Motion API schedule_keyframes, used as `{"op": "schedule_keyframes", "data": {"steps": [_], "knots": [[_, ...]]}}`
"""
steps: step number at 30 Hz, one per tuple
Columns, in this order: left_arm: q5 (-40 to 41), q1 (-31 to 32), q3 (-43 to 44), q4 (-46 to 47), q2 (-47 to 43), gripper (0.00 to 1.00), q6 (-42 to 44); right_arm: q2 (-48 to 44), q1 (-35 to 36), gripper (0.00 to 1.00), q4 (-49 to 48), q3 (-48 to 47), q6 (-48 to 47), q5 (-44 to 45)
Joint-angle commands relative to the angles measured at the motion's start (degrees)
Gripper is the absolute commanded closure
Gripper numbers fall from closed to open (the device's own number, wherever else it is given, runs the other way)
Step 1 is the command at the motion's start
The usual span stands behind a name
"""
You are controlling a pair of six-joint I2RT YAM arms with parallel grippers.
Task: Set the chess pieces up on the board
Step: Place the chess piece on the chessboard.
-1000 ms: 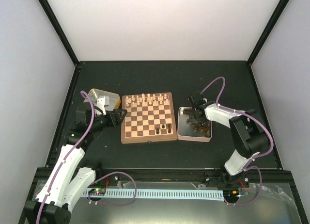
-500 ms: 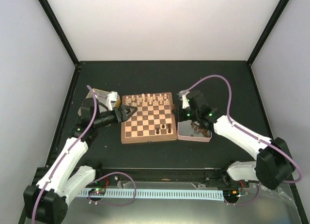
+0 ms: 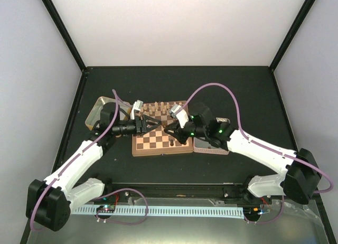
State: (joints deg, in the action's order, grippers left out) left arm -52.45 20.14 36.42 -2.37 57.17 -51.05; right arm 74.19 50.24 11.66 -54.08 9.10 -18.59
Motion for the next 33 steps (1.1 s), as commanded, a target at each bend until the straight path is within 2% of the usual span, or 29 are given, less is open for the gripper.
{"op": "schedule_keyframes", "data": {"steps": [1,5,7,10,15,19,20,22,25,29,33], "knots": [[-2.3,1.8,2.5,2.5,1.4,0.44,-0.7,0.2,0.9,0.92,0.2,-2.9,-4.4,-0.8],[-2.2,2.3,2.9,0.9,2.0,0.48,0.9,0.6,1.2,0.92,1.3,-3.4,-5.5,-1.5],[-2.2,2.3,2.9,0.5,2.5,0.55,1.2,0.7,1.3,0.92,1.9,-3.5,-6.3,-2.1],[-2.2,2.4,2.7,0.9,3.1,0.59,1.5,1.0,1.5,0.92,3.3,-4.1,-7.4,-2.9],[-2.6,2.5,3.0,0.9,4.3,0.6,2.2,1.5,1.9,0.92,6.0,-4.7,-9.5,-2.9],[-3.0,3.0,2.9,1.0,4.4,0.8,2.9,1.4,2.0,0.9,6.9,-5.0,-8.9,-1.7],[-3.2,3.3,2.7,1.1,4.4,0.9,3.0,1.1,1.9,0.8,7.1,-5.7,-6.0,-0.3],[-3.4,3.4,2.5,2.0,4.2,0.95,2.6,0.8,1.8,0.73,7.3,-6.2,-2.9,-0.2],[-3.6,3.4,1.6,5.8,3.6,0.96,0.0,-1.2,1.6,0.59,3.2,-4.3,4.1,-1.0],[-3.1,3.4,0.8,12.5,1.9,0.96,-5.3,-9.1,1.2,0.41,-10.6,3.7,19.0,-1.7],[-1.0,3.4,0.8,17.4,0.0,0.95,-10.9,-15.0,0.4,0.37,-26.0,12.1,39.7,3.6]]}}
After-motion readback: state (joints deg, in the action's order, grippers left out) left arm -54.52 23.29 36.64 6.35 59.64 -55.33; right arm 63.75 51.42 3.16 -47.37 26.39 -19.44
